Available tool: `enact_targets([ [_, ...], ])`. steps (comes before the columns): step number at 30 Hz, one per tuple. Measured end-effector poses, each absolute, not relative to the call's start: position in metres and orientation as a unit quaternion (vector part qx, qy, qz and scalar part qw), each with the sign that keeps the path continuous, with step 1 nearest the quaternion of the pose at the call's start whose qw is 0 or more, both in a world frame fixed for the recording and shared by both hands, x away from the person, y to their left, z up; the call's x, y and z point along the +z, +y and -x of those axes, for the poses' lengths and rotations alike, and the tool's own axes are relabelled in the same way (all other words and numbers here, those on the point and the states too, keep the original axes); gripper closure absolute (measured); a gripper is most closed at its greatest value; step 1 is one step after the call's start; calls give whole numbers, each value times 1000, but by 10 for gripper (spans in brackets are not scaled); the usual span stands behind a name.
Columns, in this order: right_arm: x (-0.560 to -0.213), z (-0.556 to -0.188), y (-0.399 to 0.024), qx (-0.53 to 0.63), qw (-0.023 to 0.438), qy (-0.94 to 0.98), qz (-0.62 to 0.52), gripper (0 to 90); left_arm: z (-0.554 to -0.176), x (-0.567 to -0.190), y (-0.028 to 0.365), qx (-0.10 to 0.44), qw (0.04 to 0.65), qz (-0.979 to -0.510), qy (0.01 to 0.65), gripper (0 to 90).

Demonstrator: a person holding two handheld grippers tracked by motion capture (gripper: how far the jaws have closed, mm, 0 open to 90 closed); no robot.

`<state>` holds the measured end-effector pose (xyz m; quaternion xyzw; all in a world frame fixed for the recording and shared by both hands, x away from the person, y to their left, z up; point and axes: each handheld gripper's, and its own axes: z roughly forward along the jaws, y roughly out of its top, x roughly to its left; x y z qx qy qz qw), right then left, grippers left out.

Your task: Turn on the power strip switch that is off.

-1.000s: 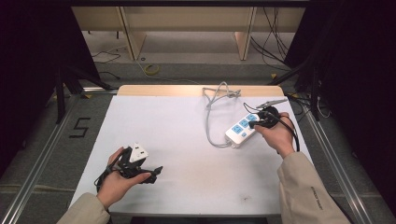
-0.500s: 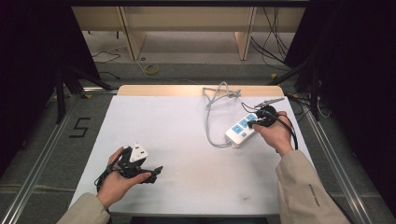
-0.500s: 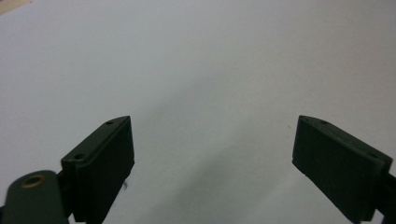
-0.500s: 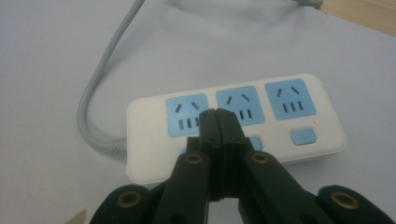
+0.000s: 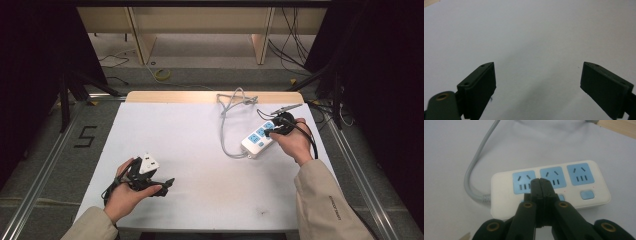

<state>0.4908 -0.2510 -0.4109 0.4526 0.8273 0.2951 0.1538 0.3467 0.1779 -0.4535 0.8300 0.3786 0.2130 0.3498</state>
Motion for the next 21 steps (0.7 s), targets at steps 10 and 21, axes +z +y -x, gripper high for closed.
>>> enact_targets([
  [10, -414, -494, -248, 282, 149, 835, -448, 900, -347, -454, 178, 213, 348, -831, 377, 129],
  [21, -420, -498, -244, 271, 143, 841, -447, 900, -348, -454, 178, 209, 349, -832, 378, 133],
])
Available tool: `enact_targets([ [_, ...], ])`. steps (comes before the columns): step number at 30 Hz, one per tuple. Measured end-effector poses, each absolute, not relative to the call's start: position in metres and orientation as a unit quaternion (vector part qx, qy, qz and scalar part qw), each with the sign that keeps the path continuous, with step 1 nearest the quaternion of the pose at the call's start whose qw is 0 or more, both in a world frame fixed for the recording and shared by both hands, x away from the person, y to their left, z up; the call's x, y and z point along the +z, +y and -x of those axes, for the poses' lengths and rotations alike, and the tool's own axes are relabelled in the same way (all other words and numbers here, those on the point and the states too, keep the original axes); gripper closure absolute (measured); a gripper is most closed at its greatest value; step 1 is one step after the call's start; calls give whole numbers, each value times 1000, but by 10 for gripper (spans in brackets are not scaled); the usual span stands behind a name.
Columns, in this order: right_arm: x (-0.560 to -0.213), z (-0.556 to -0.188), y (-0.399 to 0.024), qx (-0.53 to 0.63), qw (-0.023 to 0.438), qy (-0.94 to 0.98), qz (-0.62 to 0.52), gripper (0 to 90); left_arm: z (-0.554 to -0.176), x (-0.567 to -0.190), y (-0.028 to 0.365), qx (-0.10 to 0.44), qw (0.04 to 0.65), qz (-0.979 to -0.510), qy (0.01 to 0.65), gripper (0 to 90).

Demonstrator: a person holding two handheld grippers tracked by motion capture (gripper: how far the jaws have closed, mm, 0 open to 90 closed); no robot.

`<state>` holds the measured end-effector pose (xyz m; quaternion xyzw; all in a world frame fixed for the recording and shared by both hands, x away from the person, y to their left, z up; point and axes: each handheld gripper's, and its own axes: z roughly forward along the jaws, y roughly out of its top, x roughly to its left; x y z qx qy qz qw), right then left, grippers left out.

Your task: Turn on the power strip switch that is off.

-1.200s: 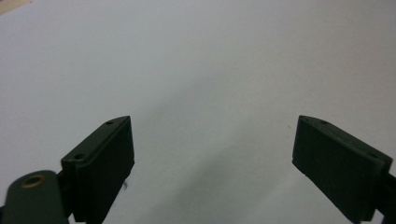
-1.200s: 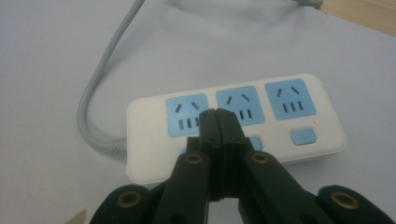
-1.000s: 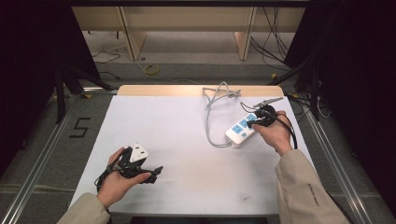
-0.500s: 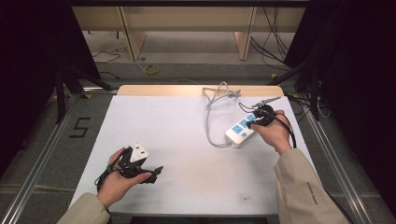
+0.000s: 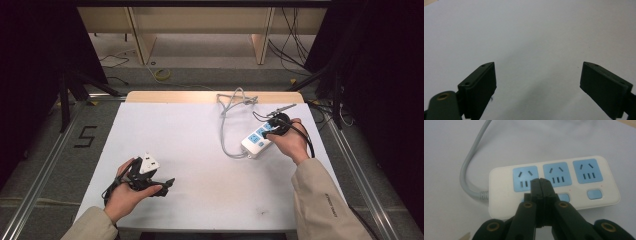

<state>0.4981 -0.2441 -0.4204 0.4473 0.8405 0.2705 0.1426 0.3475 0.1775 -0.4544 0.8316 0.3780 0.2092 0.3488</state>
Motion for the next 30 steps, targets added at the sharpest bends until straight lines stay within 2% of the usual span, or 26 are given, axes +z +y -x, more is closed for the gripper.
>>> enact_targets([
  [30, -433, -503, -235, 240, 117, 859, -437, 900, -348, -455, 177, 209, 348, -833, 375, 143],
])
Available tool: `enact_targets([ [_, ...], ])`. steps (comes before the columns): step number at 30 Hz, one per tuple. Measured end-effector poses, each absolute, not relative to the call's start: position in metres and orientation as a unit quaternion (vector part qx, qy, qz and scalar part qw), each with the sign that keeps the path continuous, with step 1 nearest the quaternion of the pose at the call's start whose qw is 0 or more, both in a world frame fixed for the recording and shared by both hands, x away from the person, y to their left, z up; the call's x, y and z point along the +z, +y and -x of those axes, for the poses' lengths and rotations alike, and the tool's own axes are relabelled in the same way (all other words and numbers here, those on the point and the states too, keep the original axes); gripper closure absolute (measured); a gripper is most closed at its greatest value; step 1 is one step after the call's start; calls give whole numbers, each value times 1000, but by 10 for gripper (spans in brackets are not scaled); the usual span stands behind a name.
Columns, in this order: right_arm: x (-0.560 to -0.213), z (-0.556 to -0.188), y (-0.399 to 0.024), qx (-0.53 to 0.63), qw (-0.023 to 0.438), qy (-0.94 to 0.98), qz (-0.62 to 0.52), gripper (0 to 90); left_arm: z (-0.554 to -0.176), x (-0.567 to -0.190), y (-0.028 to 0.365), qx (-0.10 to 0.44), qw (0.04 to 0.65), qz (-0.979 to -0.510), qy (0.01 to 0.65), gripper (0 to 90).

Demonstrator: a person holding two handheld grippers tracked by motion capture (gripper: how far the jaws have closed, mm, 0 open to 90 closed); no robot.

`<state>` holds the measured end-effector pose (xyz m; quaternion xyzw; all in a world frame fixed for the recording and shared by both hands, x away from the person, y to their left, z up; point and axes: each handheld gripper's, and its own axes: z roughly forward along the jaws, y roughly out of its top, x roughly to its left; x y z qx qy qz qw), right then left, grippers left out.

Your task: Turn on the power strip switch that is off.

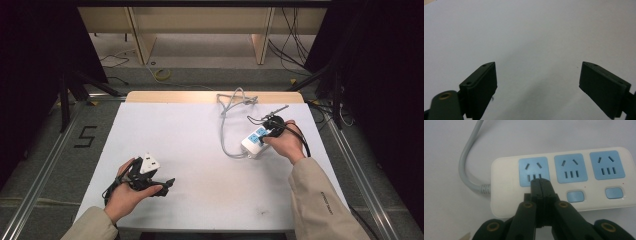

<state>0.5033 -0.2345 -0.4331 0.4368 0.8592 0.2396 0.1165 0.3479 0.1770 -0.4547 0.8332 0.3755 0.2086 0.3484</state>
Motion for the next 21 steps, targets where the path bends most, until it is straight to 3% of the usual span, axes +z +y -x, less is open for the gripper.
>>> enact_targets([
  [21, -437, -504, -233, 233, 109, 858, -444, 900, -348, -455, 176, 207, 348, -834, 375, 148],
])
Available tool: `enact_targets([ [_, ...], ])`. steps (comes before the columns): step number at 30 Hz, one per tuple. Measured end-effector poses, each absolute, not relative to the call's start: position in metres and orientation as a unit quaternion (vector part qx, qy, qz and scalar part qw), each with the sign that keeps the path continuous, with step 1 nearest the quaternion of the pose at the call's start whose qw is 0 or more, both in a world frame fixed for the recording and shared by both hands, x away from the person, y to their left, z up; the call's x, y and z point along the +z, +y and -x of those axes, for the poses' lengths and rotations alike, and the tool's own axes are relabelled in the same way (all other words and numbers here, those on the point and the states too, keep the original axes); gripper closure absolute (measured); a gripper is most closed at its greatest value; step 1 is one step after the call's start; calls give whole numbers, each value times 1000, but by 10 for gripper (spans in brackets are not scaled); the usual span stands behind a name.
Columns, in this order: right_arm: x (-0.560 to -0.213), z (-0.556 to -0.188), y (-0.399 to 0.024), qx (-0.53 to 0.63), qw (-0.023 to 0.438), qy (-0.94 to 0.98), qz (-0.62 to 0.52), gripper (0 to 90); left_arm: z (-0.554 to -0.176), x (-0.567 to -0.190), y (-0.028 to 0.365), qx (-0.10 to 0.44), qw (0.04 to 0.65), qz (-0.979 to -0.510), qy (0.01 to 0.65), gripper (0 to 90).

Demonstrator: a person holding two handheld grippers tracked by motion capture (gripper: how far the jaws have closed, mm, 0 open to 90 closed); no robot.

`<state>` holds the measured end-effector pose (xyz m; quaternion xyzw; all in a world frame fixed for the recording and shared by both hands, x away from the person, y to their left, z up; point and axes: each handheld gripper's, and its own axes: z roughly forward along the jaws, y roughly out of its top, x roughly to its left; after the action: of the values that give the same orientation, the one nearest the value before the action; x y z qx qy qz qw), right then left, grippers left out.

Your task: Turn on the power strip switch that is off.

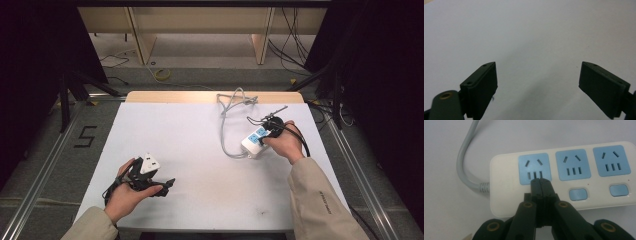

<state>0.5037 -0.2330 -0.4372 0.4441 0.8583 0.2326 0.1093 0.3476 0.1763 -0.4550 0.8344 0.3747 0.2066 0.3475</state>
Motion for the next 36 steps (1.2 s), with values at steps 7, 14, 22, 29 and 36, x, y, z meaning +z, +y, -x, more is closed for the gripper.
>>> enact_targets([
  [7, -437, -502, -228, 218, 124, 863, -438, 900, -348, -455, 176, 207, 348, -834, 375, 150],
  [14, -438, -502, -227, 214, 125, 864, -439, 900, -347, -455, 176, 206, 346, -835, 375, 151],
  [22, -438, -502, -225, 209, 127, 864, -440, 900, -347, -455, 176, 206, 346, -835, 374, 151],
  [29, -438, -501, -225, 206, 130, 866, -436, 900, -347, -455, 176, 207, 347, -835, 374, 152],
  [36, -439, -501, -227, 217, 126, 862, -440, 900, -348, -455, 175, 207, 347, -835, 375, 152],
])
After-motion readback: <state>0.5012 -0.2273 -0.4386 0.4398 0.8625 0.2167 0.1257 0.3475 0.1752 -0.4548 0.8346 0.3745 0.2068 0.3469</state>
